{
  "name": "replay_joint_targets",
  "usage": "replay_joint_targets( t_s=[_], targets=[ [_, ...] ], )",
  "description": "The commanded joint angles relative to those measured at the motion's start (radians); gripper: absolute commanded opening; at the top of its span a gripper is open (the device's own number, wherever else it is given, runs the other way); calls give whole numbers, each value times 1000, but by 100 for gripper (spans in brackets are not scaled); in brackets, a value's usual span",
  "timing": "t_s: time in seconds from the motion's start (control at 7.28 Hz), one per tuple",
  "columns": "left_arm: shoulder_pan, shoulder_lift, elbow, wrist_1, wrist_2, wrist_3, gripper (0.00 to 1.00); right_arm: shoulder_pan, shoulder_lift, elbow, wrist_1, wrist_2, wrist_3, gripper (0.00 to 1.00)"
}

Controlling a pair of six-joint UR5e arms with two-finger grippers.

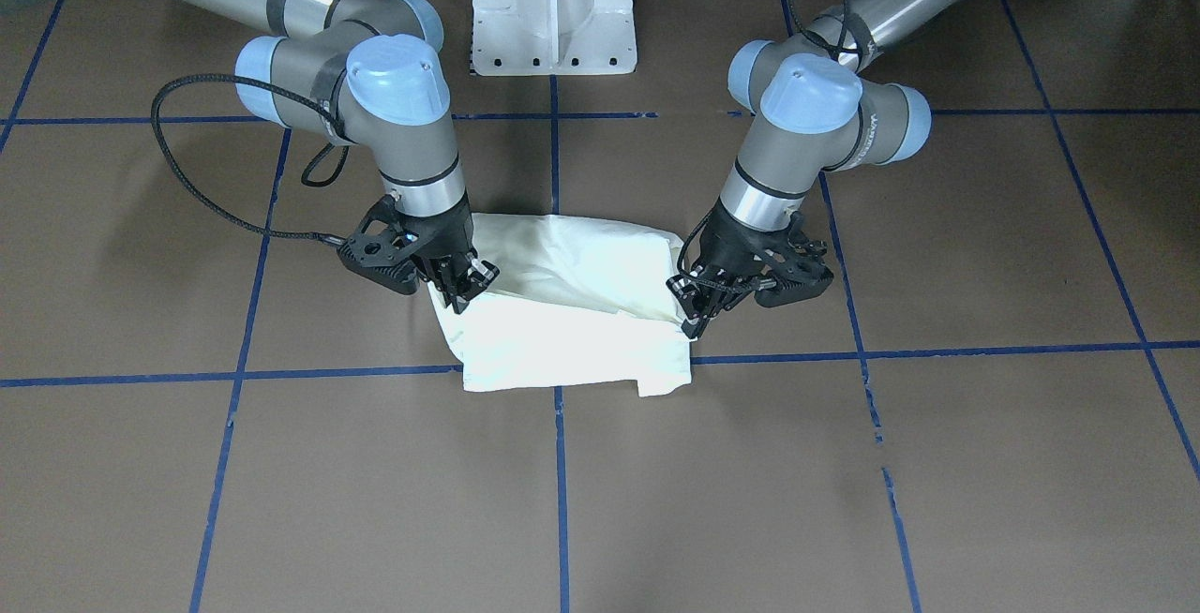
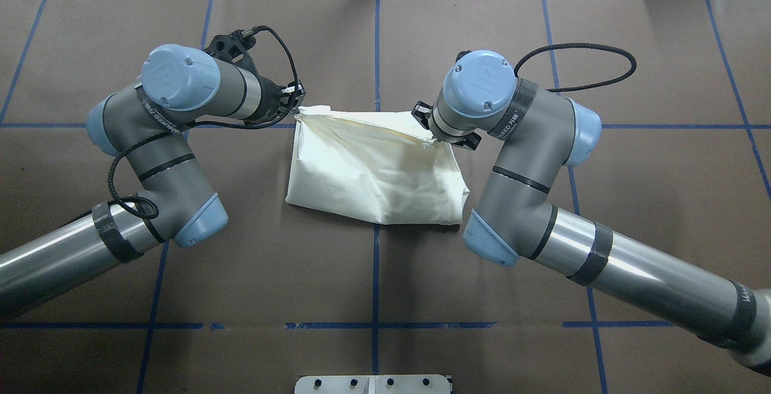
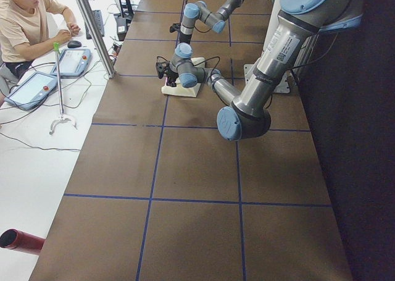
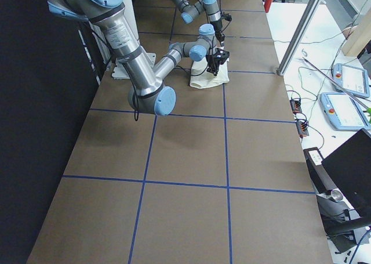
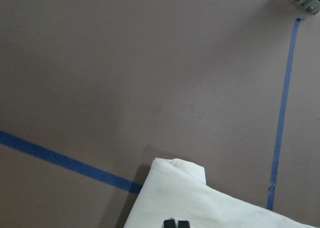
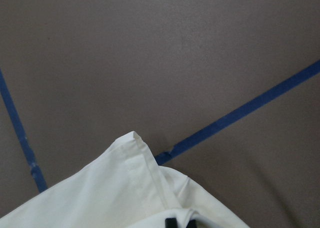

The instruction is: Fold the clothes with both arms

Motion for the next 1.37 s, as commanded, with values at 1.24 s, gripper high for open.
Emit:
replay_joint_targets(
  t_s=[1.24],
  targets=[
    [71, 141, 84, -514, -146, 20, 0, 29, 18, -43, 43, 43, -47, 0]
  ],
)
